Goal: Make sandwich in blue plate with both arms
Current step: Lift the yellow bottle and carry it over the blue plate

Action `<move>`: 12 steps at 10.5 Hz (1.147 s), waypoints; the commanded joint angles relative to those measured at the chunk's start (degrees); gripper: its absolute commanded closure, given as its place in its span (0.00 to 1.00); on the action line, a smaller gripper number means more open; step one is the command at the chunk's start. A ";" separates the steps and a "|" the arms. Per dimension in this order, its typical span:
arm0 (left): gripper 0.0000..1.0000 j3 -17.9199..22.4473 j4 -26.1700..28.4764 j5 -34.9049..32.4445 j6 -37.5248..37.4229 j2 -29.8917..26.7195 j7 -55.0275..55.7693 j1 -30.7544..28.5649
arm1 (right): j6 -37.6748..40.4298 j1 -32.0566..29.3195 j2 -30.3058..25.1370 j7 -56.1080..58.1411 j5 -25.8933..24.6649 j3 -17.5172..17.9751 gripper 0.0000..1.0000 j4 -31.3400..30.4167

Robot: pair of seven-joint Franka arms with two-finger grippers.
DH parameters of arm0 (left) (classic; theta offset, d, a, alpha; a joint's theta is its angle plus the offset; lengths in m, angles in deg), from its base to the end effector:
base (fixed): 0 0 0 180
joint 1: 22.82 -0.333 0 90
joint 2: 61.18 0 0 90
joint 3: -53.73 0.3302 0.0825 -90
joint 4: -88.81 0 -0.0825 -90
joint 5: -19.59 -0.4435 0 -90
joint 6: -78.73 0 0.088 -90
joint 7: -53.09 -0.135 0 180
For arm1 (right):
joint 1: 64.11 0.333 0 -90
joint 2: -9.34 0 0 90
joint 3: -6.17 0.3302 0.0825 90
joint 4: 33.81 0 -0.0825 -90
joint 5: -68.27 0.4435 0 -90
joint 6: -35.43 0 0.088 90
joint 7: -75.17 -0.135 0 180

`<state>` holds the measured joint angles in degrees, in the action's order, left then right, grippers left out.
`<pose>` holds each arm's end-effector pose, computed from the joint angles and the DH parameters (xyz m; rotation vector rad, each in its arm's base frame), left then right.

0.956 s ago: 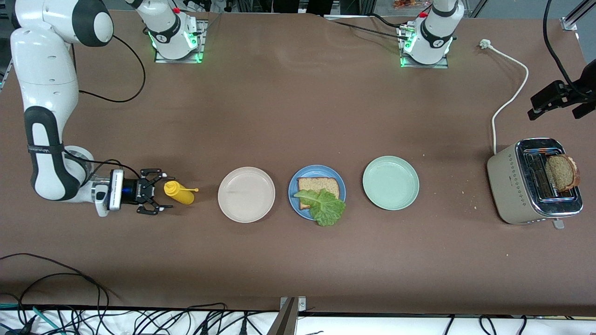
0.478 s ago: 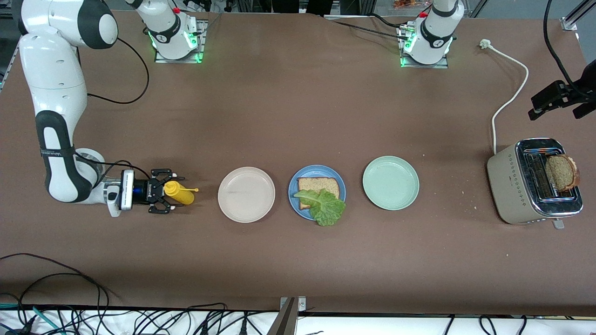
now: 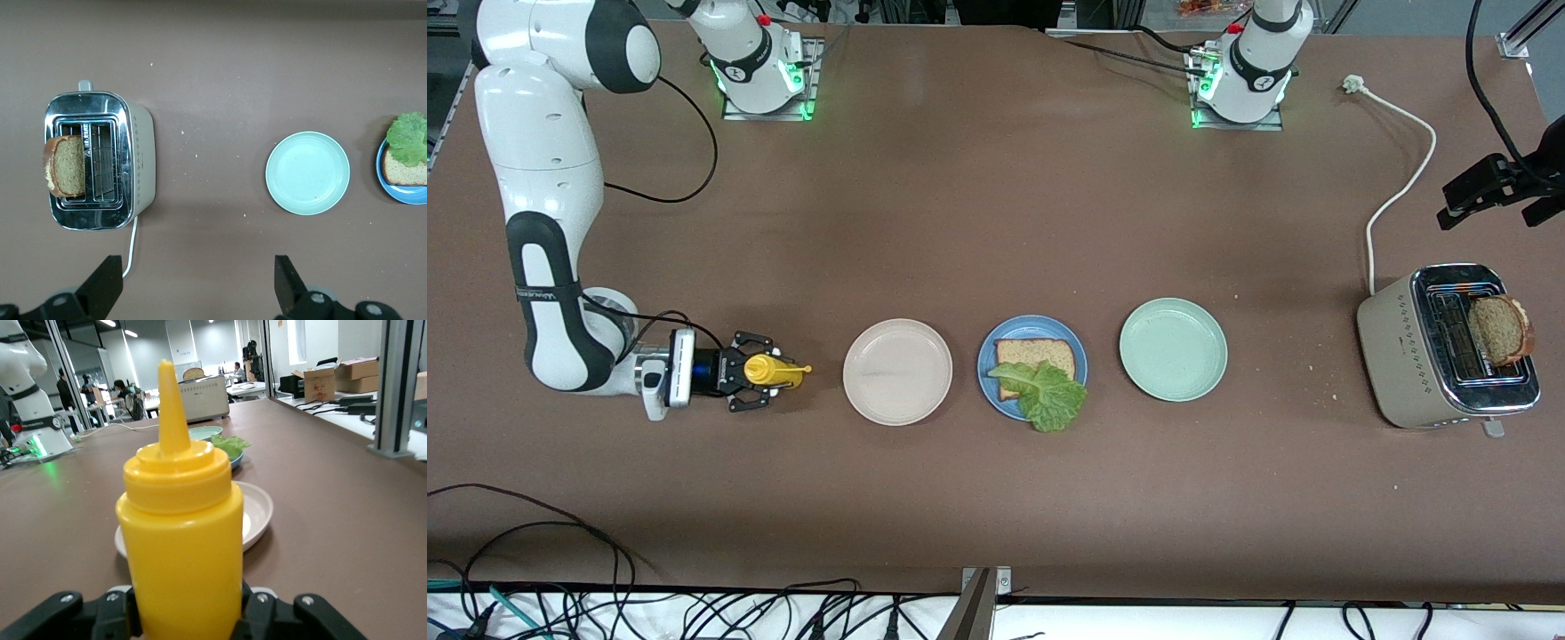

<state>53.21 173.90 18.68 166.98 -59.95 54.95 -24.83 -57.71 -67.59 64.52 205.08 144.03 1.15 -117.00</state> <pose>0.6191 0.0184 0.6402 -3.1242 -0.0925 -0.0527 0.7219 0.0282 0.0776 -1.4664 -1.2958 -0.9310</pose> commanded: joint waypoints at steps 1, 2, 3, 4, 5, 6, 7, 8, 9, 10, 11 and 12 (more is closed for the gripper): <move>0.00 0.08 -1.60 -0.94 -1.14 0.43 0.42 0.17 | -2.48 2.93 -1.73 -14.28 -8.32 -0.34 1.00 10.30; 0.00 0.08 -1.60 -0.94 -1.14 0.43 0.42 0.17 | -3.44 4.17 -2.44 -19.99 -10.27 -0.51 1.00 11.81; 0.00 0.08 -1.60 -0.85 -1.23 0.43 0.42 0.17 | -5.72 6.00 -3.40 -24.04 -12.90 -0.52 1.00 13.13; 0.00 0.08 -1.60 -0.94 -1.23 0.52 0.42 0.17 | -8.26 8.37 -4.02 -29.22 -15.01 -0.43 1.00 14.63; 0.00 0.08 -1.60 -0.94 -1.23 0.43 0.42 0.08 | -10.72 10.83 -4.20 -35.88 -17.30 -0.51 1.00 16.73; 0.00 0.16 -1.60 -0.85 -1.23 0.43 0.42 0.00 | -13.01 13.47 -4.20 -42.48 -20.89 -0.43 1.00 19.36; 0.00 0.08 -1.60 -0.94 -1.14 0.52 0.42 0.00 | -15.91 16.28 -4.29 -48.29 -24.92 -0.51 1.00 20.69; 0.00 0.08 -1.60 -0.85 -1.23 0.43 0.42 0.08 | -20.11 19.70 -4.29 -53.22 -30.10 -0.52 1.00 21.05; 0.00 0.08 -1.51 -0.85 -1.23 0.52 0.42 0.00 | -24.07 23.04 -4.29 -58.66 -35.89 -0.52 1.00 21.06; 0.00 0.16 -1.51 -0.94 -1.14 0.43 0.33 0.00 | -27.68 26.21 -4.29 -63.41 -42.91 -0.43 1.00 21.06; 0.00 0.08 -1.51 -0.94 -1.14 0.43 0.33 -0.09 | -30.67 29.89 -4.20 -69.03 -50.29 -0.43 1.00 20.97; 0.00 0.16 -1.51 -0.94 -1.23 0.52 0.33 -0.18 | -32.09 32.54 -3.77 -75.52 -57.67 -0.43 1.00 20.97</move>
<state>53.45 173.87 18.68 166.97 -59.94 54.95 -24.89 -86.18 -40.52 60.17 140.67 98.95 1.39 -96.77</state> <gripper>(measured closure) 0.000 0.938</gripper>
